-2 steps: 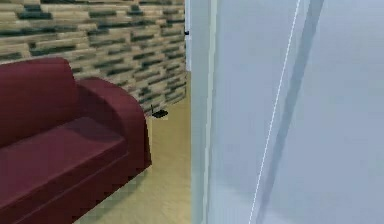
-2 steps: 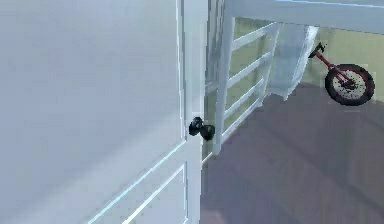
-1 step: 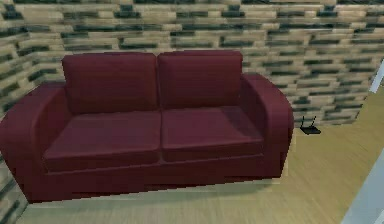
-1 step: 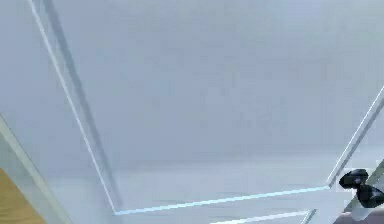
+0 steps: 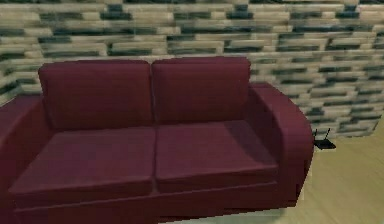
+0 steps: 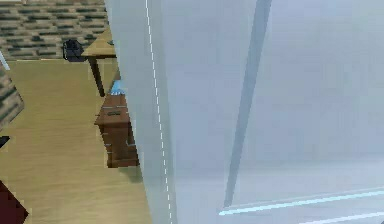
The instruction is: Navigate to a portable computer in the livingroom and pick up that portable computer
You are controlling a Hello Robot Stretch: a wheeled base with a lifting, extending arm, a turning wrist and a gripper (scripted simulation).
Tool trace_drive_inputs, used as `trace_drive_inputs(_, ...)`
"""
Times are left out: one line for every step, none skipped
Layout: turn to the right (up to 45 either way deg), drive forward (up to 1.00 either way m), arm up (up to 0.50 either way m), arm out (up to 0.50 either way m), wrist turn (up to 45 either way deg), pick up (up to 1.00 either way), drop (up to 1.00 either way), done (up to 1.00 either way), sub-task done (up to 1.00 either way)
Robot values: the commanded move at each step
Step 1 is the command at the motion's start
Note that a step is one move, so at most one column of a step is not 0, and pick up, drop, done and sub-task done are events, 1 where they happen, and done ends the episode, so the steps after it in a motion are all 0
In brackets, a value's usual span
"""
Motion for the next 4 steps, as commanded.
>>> trace_drive_inputs(-6.0, 0.0, 0.0, 0.0, 0.0, 0.0, 0.0, 0.0, 0.0)
trace_drive_inputs(0.0, 0.3, 0.0, 0.0, 0.0, 0.0, 0.0, 0.0, 0.0)
trace_drive_inputs(45.0, 0.0, 0.0, 0.0, 0.0, 0.0, 0.0, 0.0, 0.0)
trace_drive_inputs(9.0, 0.0, 0.0, 0.0, 0.0, 0.0, 0.0, 0.0, 0.0)
